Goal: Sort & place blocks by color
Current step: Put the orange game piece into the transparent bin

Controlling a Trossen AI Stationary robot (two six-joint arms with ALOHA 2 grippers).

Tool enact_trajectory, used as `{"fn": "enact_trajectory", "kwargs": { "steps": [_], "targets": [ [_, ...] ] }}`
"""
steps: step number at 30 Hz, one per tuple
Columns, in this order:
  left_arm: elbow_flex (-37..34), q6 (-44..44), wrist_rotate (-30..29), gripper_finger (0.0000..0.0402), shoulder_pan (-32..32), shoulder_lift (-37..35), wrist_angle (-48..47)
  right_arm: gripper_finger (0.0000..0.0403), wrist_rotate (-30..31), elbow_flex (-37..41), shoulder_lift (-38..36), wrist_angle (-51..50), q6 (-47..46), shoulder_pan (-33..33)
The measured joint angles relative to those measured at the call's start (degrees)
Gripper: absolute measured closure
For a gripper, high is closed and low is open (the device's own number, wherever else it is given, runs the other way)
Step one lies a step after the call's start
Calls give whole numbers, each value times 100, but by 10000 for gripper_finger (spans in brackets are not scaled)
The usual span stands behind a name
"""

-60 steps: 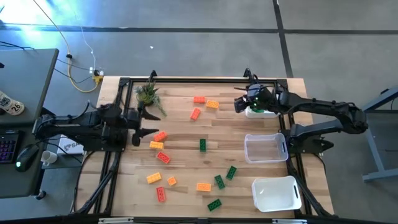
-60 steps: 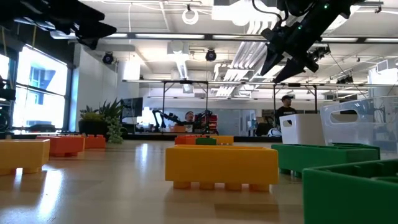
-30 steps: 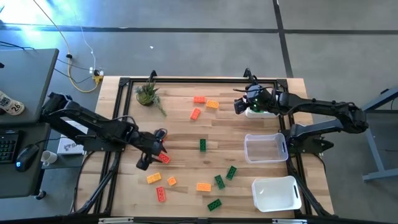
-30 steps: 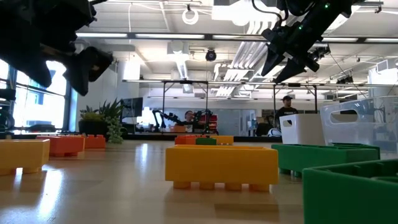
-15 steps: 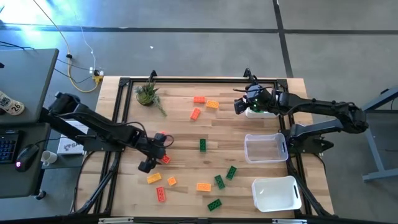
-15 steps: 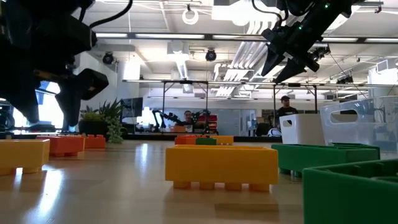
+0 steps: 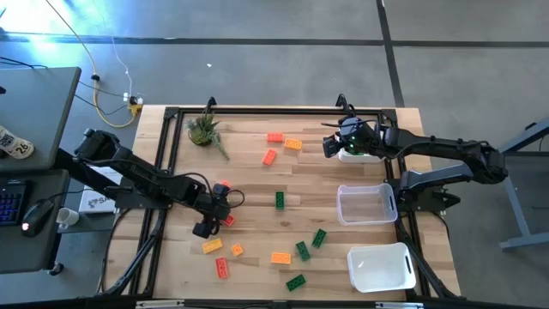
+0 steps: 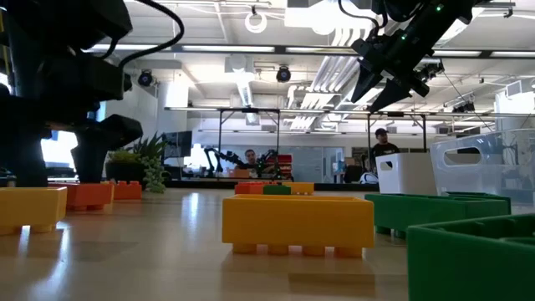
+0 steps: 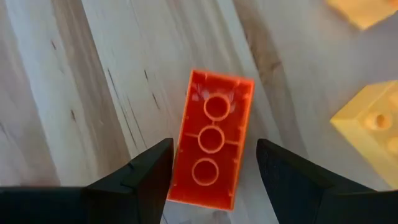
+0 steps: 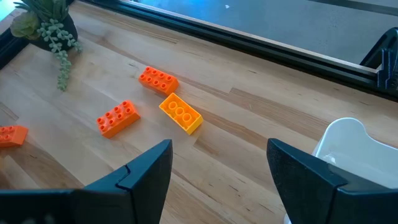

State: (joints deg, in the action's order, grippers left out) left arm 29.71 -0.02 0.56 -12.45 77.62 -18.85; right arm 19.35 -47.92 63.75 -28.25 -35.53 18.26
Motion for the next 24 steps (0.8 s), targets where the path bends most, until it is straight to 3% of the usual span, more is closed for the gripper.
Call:
{"fn": "enact_trajectory", "kwargs": {
  "steps": [7,13,17,24],
  "targets": [
    [9,205,-249,192,-4,221,49,153,-2,0,0,-4,-44,0],
    [7,559,-300,249,7,201,103,153,-171,0,0,46,-61,0],
    [30,725,-317,293,4,195,118,153,-656,0,0,273,-165,-8],
    [351,794,-511,293,4,201,111,153,-1289,0,0,932,-147,-399]
  ]
}}
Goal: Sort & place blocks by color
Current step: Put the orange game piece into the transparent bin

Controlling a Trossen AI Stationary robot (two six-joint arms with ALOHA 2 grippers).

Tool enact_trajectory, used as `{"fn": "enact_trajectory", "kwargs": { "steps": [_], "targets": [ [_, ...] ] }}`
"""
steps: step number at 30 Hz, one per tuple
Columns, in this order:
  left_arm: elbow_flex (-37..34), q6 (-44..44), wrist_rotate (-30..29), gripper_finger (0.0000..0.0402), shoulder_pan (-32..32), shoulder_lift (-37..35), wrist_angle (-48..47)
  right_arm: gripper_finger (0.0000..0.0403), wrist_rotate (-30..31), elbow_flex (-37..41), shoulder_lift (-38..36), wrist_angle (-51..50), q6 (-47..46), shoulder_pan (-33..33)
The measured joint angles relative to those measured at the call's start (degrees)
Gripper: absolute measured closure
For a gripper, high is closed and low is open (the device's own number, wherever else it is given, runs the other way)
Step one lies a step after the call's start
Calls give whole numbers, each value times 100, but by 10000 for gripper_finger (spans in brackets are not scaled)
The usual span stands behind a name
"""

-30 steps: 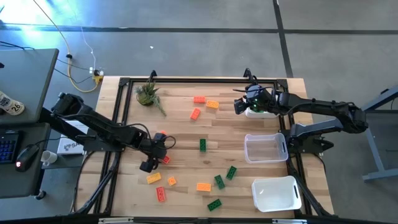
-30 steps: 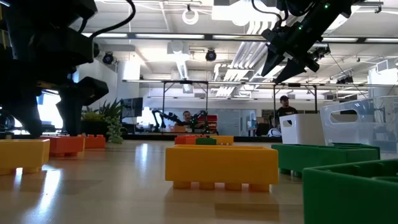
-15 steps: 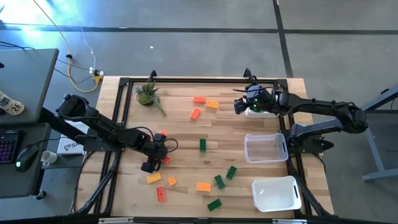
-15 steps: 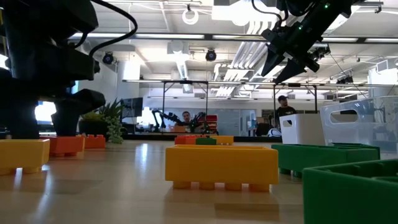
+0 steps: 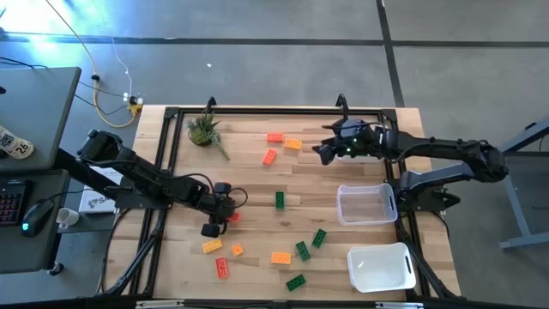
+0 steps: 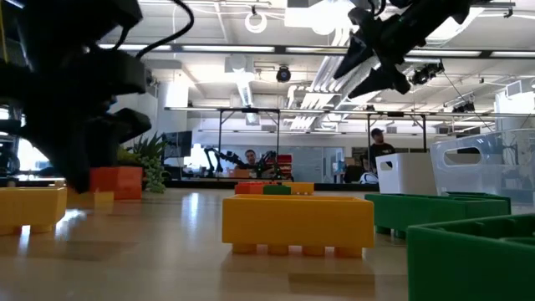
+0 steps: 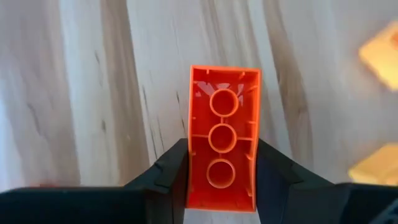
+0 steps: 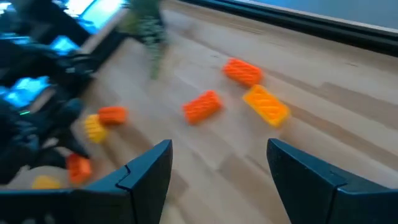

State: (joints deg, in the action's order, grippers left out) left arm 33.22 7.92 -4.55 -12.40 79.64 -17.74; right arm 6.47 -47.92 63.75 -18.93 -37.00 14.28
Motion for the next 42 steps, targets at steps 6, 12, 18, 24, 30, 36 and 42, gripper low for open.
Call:
{"fn": "enact_trajectory", "kwargs": {
  "steps": [6,12,18,24,30,36,42],
  "targets": [
    [488,-88,-74,293,123,0,9,153,-108,0,0,432,418,-447],
    [957,-101,241,291,383,0,8,153,-458,-2,43,470,619,-840],
    [1376,-101,598,290,676,0,36,153,-910,-2,286,469,642,-1150],
    [1688,-82,950,290,989,-2,168,153,-920,-2,586,794,571,-1256],
    [1822,-136,1335,289,1290,-2,171,153,-1000,-2,748,1646,1026,-1323],
    [1826,228,1912,288,1594,-2,350,153,-1009,-2,882,2572,2729,-1669],
    [1826,937,2602,287,1899,-4,737,153,-1016,-2,1046,3224,4198,-2063]
  ]
}}
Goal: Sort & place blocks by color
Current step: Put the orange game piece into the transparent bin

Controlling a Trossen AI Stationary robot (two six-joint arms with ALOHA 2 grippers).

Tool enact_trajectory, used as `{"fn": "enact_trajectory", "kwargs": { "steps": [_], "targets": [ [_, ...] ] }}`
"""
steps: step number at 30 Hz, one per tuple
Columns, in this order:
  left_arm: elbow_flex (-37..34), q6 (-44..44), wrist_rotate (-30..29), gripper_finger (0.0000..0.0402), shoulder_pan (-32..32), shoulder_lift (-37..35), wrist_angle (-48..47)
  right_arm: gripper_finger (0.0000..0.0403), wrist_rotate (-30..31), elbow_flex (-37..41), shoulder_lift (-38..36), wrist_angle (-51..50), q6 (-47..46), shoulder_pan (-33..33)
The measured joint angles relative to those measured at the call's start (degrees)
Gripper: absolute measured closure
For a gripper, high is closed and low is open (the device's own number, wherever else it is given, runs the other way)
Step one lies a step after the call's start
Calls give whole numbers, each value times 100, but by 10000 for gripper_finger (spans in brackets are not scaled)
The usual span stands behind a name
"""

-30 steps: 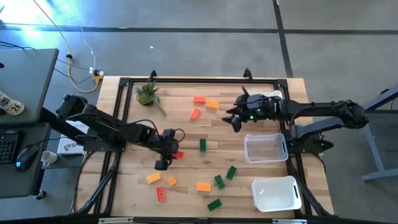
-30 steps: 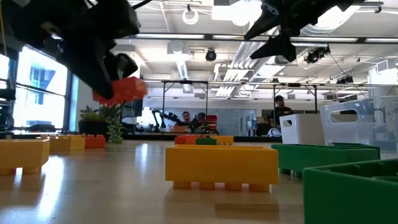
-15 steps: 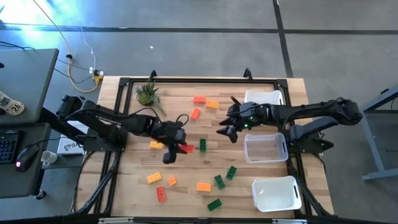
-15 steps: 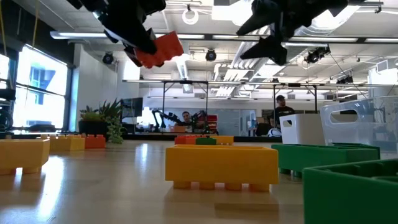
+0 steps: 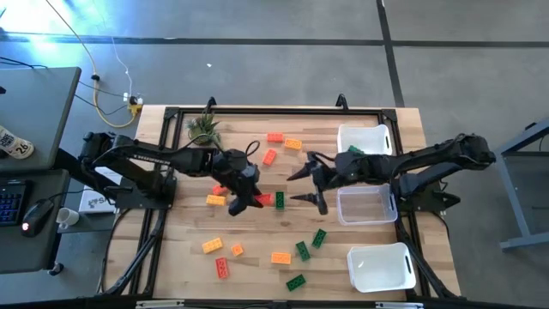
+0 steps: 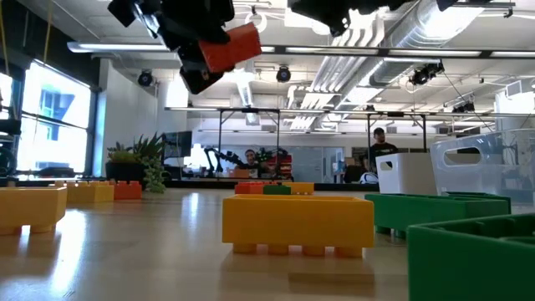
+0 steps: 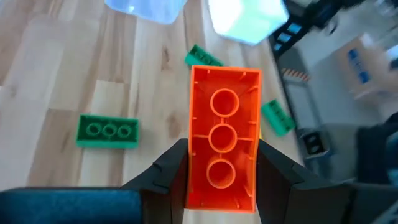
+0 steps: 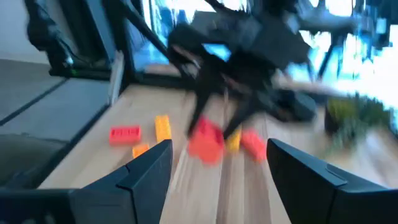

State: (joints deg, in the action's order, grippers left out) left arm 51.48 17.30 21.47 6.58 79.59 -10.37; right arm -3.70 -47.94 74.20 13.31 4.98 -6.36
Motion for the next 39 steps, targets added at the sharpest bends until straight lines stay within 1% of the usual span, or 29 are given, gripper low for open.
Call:
{"fn": "enact_trajectory", "kwargs": {
  "steps": [5,12,18,26,33,39],
  "targets": [
    [4,331,465,287,163,0,474,153,1,0,272,664,298,-91],
    [4,671,972,287,248,0,754,153,-7,0,659,1339,490,-87],
    [4,956,1209,287,245,0,1162,153,-417,0,902,1830,573,-88],
    [4,1106,1281,287,245,0,1665,153,-639,0,906,1870,507,-89],
    [4,1106,1251,287,245,0,2210,153,-639,0,906,2132,544,-89],
    [4,1107,1240,287,245,0,2388,153,-632,0,906,2220,553,-89]
  ]
}}
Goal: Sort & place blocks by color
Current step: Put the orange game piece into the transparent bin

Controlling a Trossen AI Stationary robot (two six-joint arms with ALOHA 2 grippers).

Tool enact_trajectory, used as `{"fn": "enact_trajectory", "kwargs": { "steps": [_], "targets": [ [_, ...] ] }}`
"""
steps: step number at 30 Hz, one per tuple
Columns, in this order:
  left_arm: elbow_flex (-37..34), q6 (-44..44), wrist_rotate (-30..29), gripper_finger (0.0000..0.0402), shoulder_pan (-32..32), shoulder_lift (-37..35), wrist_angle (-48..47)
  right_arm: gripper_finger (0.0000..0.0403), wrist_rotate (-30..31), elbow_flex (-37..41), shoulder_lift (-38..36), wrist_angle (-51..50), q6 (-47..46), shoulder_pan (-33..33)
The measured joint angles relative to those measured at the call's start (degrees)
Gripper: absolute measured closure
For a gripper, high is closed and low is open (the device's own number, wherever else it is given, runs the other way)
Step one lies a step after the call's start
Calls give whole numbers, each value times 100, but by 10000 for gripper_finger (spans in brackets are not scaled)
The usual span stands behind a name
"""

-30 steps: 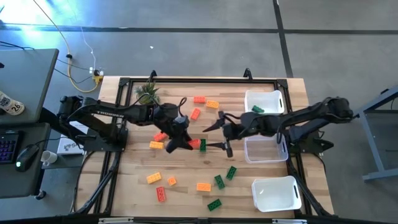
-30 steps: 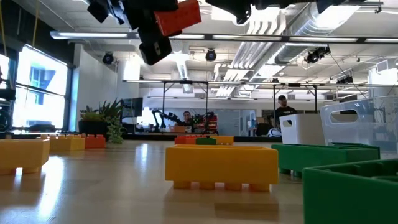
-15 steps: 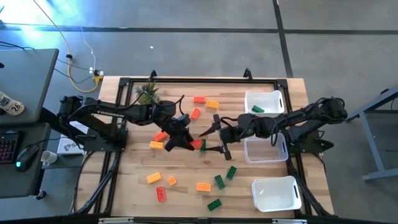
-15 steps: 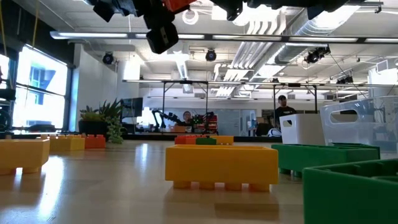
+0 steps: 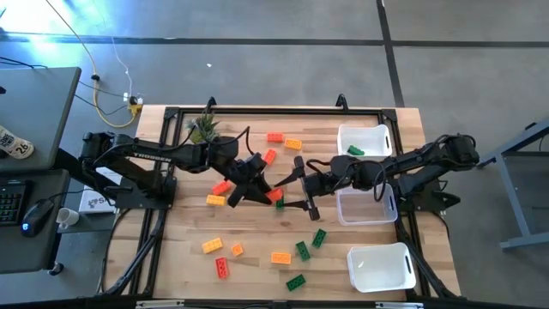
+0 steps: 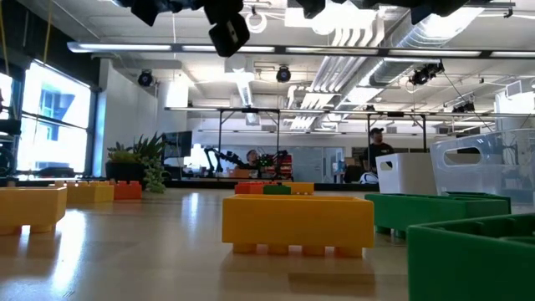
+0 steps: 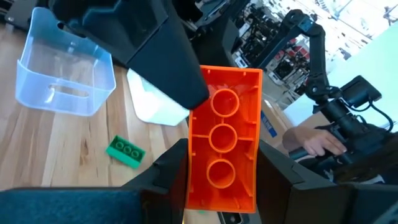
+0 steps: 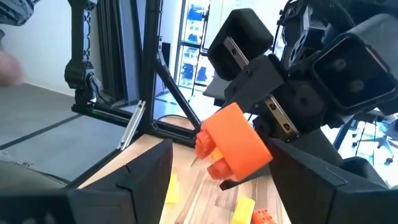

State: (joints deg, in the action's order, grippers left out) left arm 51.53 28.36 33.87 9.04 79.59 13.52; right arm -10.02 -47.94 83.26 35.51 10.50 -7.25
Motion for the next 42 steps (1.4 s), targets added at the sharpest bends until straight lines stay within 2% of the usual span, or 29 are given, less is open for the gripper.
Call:
{"fn": "enact_trajectory", "kwargs": {
  "steps": [6,14,26,34,42],
  "targets": [
    [0,2,-237,287,0,0,7,165,32,0,0,221,7,0],
    [0,2,-243,287,2,0,7,219,39,0,0,202,7,13],
    [0,41,-237,287,2,2,0,249,35,0,0,42,10,15],
    [-1,147,-152,286,0,2,-4,292,-14,0,0,-23,120,12],
    [-9,209,-192,280,0,2,-48,297,37,0,0,-208,6,11]
  ]
}}
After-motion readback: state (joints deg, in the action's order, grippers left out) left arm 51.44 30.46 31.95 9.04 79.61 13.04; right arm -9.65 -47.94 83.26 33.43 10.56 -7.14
